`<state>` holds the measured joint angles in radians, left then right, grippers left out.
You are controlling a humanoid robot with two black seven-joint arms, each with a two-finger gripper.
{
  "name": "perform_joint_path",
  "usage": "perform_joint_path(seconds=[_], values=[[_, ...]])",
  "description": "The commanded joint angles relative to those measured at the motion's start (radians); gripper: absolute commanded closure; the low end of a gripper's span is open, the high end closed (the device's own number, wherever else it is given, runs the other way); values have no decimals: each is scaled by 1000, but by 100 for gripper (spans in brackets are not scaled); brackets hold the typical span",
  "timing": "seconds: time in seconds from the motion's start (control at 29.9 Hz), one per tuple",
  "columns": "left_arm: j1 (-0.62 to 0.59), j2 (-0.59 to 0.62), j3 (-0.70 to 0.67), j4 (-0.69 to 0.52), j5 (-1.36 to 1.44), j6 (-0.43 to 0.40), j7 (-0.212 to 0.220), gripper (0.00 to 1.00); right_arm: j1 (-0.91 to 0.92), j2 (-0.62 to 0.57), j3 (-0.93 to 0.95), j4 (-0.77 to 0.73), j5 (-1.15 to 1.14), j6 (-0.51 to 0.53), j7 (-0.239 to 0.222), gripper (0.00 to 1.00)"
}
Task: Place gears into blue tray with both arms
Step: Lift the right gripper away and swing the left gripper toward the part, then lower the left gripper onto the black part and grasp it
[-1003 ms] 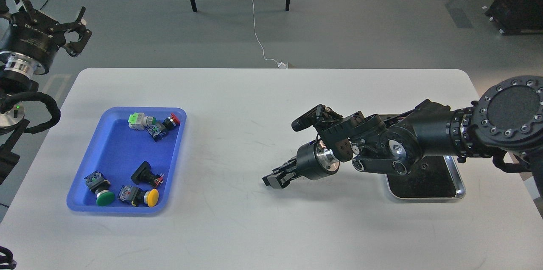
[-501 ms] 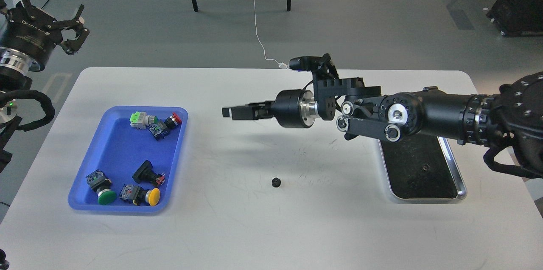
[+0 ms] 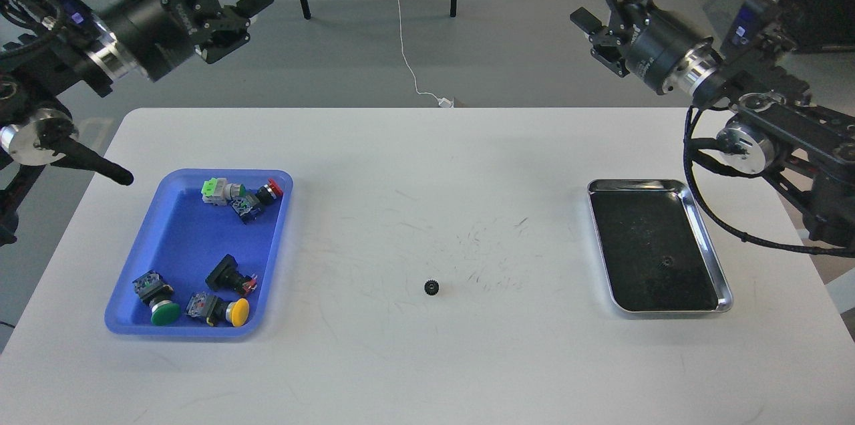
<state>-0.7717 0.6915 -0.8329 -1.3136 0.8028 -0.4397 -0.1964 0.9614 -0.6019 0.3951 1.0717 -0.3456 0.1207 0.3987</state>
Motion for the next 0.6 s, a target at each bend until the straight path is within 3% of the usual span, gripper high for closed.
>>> perform_joint_path(seconds=[0.0, 0.27, 0.57], values=[[0, -42, 35, -104, 255, -4, -1, 7, -99, -61, 50, 99, 186, 2, -3, 2], [-49, -85, 236, -220, 633, -16, -8, 10, -320, -92, 183, 142, 443, 39, -3, 2], [-95, -248, 486, -207, 1145, -14, -9, 10, -588, -87, 382, 136, 583, 282, 6, 2]])
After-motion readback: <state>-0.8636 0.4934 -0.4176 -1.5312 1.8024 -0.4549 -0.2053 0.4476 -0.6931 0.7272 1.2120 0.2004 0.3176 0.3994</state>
